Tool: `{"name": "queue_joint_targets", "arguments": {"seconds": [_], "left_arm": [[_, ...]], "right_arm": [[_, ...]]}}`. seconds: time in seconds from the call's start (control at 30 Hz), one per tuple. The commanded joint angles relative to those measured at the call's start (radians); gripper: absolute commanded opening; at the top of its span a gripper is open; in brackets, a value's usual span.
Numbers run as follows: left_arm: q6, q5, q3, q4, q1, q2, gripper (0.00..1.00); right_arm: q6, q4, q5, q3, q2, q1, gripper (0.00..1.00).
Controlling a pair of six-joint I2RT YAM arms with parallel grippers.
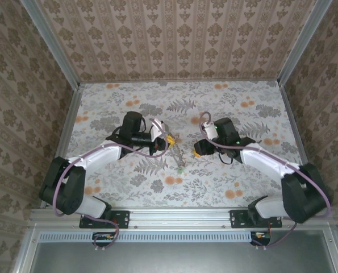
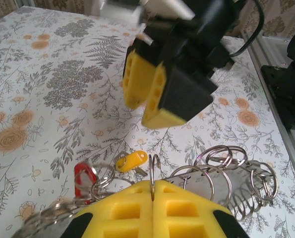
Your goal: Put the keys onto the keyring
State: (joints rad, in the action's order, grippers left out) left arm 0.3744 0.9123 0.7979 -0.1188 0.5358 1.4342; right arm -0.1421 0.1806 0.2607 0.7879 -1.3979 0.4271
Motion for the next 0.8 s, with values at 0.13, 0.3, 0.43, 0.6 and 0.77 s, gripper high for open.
{"name": "queue_joint_targets", "arguments": {"seconds": [0.13,0.3,0.43,0.6,0.77], "left_arm": [[0.002,0.029,-0.017,-0.024,-0.011,-0.055,0.0],[0.001,0.018,-0.034,-0.023,-0.022,-0.08,0.0],[0.0,0.017,-0.036,-0.022,-0.026,-0.09,0.0],[0.001,0.025,-0.034,-0.019,-0.029,-0.089,0.0],[0.0,0.035,-0.039,-0.026,-0.029,-0.08,0.0]], "right_arm": [[-0.078,0.312,-0.015,0.27,-0.3,-0.032,0.48],[-0.091,0.352,-0.055,0.329,-0.361,-0.03,0.45],[-0.125,0.44,-0.162,0.381,-0.405,-0.034,0.49],[-0.161,0.445,-0.216,0.383,-0.417,-0.047,0.48],[-0.195,0.46,-0.157,0.4,-0.424,-0.081,0.5]]}}
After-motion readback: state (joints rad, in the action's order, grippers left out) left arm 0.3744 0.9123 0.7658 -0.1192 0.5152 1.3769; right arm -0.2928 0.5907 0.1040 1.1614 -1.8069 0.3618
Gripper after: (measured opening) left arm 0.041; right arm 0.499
